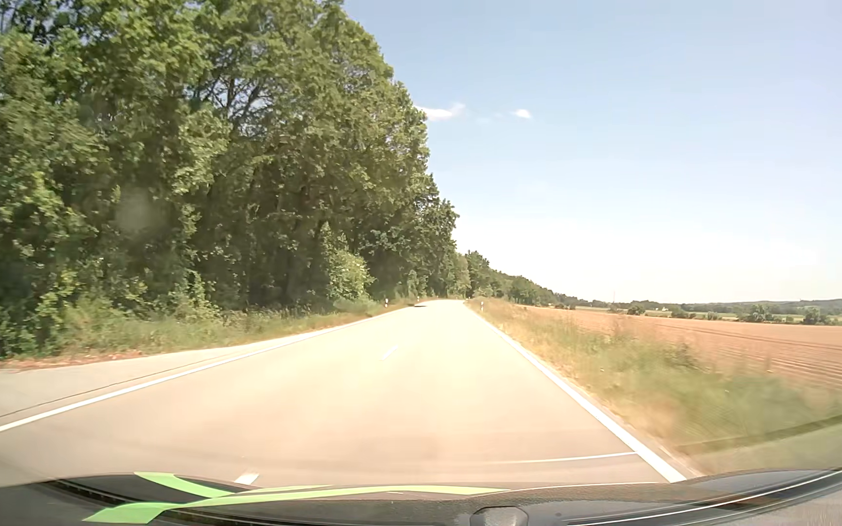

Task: Follow the waypoints while adhering to traffic rules and regulations

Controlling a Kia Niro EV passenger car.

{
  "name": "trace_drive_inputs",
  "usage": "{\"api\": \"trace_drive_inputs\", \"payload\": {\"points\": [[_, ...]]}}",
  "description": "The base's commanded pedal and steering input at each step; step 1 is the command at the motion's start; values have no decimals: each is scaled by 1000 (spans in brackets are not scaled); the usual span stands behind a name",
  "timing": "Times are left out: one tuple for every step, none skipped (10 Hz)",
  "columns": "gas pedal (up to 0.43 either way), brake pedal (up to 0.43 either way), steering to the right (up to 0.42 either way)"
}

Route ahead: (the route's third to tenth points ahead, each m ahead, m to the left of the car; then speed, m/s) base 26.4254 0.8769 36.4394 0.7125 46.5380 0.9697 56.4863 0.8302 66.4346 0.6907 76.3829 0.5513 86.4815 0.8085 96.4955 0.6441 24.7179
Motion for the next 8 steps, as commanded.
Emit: {"api": "trace_drive_inputs", "payload": {"points": [[370, 0, 0], [370, 0, 0], [378, 0, -1], [378, 0, -1], [378, 0, -3], [378, 0, -3], [370, 0, -4], [339, 0, -4]]}}
